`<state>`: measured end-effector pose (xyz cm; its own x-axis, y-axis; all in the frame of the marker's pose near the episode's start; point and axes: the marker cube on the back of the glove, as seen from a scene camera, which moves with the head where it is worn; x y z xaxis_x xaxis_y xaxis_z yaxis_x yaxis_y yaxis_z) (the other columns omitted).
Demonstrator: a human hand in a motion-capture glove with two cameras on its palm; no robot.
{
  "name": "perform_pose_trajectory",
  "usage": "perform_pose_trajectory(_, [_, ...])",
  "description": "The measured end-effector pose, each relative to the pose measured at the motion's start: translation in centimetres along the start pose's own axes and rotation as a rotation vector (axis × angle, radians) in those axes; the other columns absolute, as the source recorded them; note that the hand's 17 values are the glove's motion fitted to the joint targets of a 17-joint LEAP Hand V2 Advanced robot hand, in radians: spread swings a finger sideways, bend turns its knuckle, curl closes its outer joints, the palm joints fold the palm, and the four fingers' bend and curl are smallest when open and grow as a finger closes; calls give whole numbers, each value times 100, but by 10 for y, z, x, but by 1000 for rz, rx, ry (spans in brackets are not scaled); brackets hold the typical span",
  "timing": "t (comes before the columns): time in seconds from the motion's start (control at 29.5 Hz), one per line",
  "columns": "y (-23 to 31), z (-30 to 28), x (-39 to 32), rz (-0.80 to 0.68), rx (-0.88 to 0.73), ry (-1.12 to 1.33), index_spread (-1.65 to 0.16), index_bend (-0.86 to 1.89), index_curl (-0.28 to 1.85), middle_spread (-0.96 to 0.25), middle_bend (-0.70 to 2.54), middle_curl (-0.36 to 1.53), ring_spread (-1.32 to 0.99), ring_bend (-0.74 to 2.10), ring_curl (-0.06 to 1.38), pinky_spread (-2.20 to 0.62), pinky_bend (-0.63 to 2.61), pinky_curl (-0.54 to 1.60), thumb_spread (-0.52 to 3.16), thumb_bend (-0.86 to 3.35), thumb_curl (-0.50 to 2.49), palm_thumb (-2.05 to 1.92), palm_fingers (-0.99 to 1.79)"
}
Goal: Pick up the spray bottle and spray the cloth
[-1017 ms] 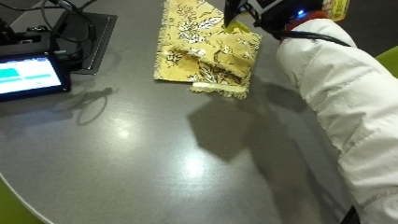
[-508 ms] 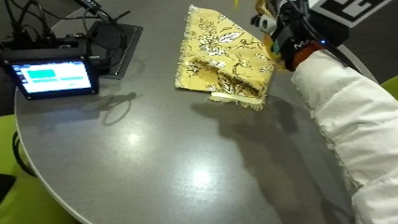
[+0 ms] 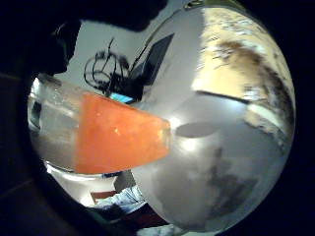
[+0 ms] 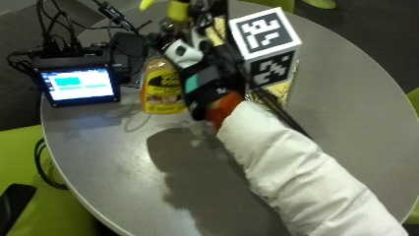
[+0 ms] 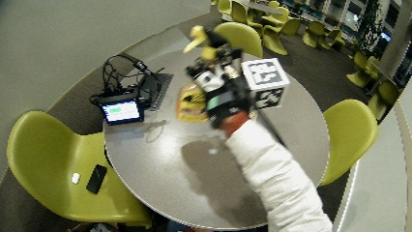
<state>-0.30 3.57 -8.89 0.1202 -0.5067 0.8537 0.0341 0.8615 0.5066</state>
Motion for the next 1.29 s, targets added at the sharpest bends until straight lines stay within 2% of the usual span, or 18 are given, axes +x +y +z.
perform_pose_trajectory(0.27, [15,85,25,-3,-57,-16,-23,13,45,-11,26,59,-21,36,55,-17,22,45,78,-1,66,108,89])
perform_pose_trajectory(0.68, [17,103,39,-63,-11,116,-25,13,43,-11,25,59,-22,35,55,-19,20,45,91,-1,65,109,87])
perform_pose_trajectory(0.75, [24,98,40,-56,-33,123,-26,14,43,-11,28,60,-22,34,55,-18,14,43,93,-1,64,109,81])
perform_pose_trajectory(0.85, [43,80,35,-49,-81,118,-26,10,43,-11,32,61,-20,29,57,-11,10,43,98,1,64,111,41])
perform_pose_trajectory(0.88, [53,70,31,-45,-95,116,-26,11,43,-11,33,61,-20,30,58,-10,11,43,99,1,65,113,37])
perform_pose_trajectory(1.12, [125,-33,13,31,-109,184,-25,9,34,-9,36,58,-17,28,51,-4,17,37,104,4,67,118,36])
perform_pose_trajectory(1.29, [135,-46,13,47,-106,198,-24,16,33,-6,35,55,-12,29,50,0,18,36,106,3,68,117,44])
